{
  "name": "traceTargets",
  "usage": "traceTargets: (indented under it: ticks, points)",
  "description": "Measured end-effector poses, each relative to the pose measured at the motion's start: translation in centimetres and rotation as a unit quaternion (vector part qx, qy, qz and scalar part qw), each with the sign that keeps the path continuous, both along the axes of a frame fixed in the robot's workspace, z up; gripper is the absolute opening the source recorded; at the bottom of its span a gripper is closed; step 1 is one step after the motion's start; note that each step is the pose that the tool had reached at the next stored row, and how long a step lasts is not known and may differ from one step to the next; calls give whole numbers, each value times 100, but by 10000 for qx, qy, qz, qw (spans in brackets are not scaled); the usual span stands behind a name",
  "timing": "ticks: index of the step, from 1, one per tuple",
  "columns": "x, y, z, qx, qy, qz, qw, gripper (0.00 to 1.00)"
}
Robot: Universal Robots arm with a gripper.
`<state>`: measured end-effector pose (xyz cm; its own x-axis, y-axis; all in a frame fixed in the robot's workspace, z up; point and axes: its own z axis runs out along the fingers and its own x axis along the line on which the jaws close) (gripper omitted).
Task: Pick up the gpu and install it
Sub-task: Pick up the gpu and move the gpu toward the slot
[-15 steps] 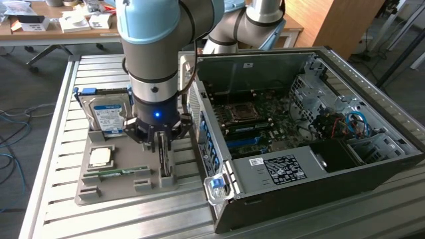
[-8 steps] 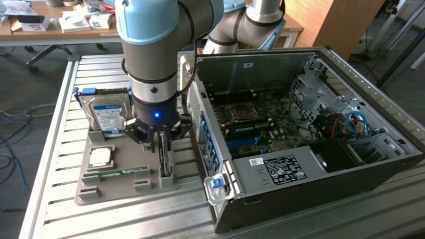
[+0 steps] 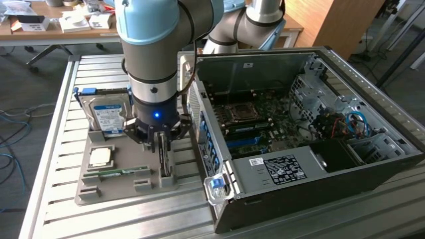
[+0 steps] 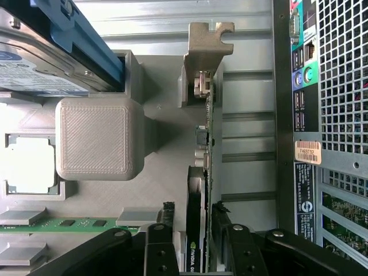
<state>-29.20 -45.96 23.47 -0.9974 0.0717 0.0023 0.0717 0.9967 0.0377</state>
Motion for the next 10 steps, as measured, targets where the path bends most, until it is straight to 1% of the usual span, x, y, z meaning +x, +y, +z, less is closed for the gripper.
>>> traceTargets:
  ticks: [2, 3, 10]
  points:
    - [0, 0, 0, 0, 0, 0, 10000, 40]
    - [0, 0, 0, 0, 0, 0, 10000, 33]
    - [0, 0, -1, 0, 0, 18, 10000, 33]
